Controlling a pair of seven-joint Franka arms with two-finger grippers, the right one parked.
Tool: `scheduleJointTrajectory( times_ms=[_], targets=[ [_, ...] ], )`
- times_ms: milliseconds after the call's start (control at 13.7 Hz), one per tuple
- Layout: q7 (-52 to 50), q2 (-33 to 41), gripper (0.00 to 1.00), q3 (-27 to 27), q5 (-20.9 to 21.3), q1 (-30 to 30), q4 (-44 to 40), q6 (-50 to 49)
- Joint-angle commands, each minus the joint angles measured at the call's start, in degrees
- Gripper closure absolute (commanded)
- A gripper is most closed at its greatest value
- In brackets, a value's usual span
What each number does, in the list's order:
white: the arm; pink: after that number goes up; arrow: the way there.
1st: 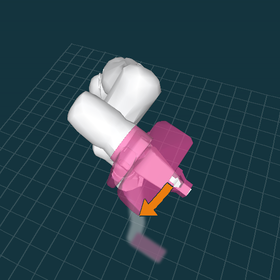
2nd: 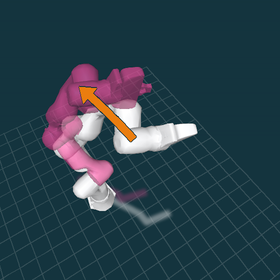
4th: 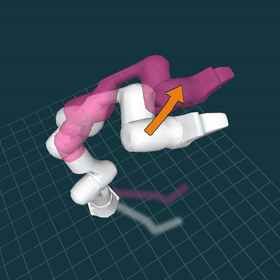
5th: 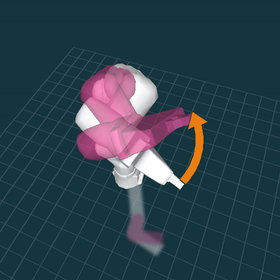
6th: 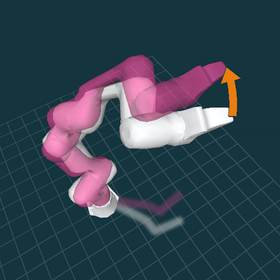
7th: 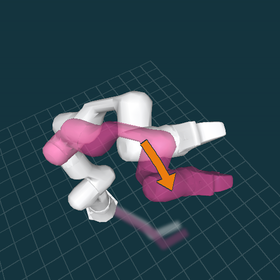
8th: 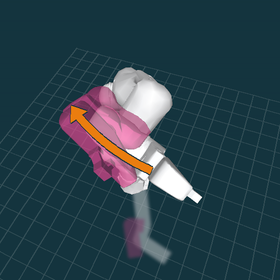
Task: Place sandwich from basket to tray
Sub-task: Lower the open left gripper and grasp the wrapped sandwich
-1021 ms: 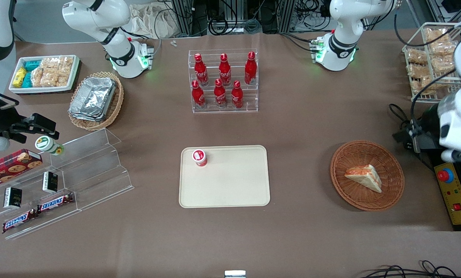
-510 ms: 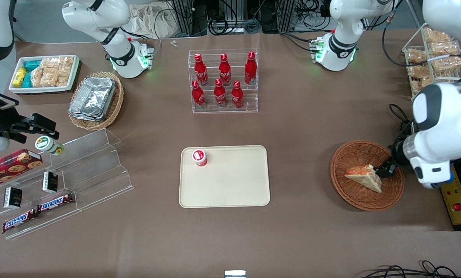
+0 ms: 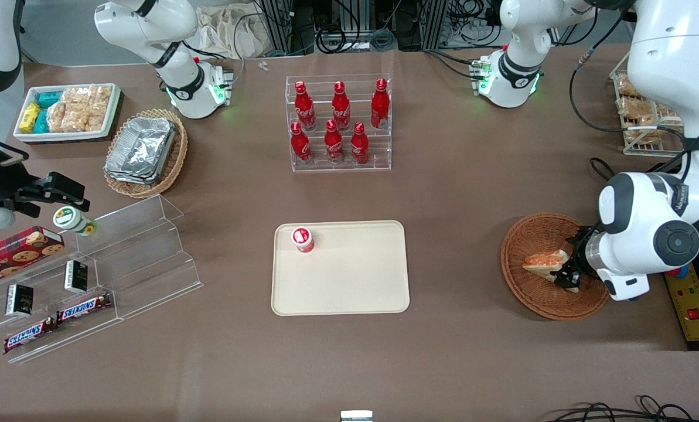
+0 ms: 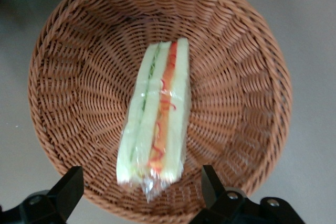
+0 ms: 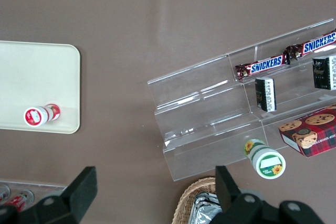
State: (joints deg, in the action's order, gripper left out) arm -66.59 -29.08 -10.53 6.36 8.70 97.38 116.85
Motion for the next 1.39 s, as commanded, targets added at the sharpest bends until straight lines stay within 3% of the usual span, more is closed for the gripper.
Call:
scheduleJointTrajectory(
  times_ms=[0, 438, 510, 583, 656, 729, 802, 1021, 1167, 1312],
  targets=[
    [-3.1, -0.9, 0.00, 0.1, 1.4, 0.0, 0.6, 2.2],
    [-3.2, -3.5, 0.02, 0.2, 1.4, 0.1, 0.9, 5.4],
    [-3.2, -3.8, 0.15, 0.1, 1.4, 0.1, 0.9, 5.7],
    [-3.2, -3.8, 0.49, 0.1, 1.4, 0.1, 1.0, 5.7],
    [-3.2, -3.8, 0.76, 0.1, 1.4, 0.1, 1.0, 5.8],
    [-3.2, -3.7, 0.95, 0.2, 1.8, -0.3, 1.1, 5.7],
    [-3.4, -2.8, 1.00, 0.2, 3.6, -0.3, 2.4, 5.6],
    [-1.8, 3.2, 1.00, -0.2, 4.5, 0.0, 3.3, 1.7],
    [7.3, 8.7, 1.00, -0.5, 3.1, 0.0, 2.6, -4.6],
    [22.4, 13.7, 1.00, -1.1, -1.7, -0.4, 1.5, -10.3]
  ],
)
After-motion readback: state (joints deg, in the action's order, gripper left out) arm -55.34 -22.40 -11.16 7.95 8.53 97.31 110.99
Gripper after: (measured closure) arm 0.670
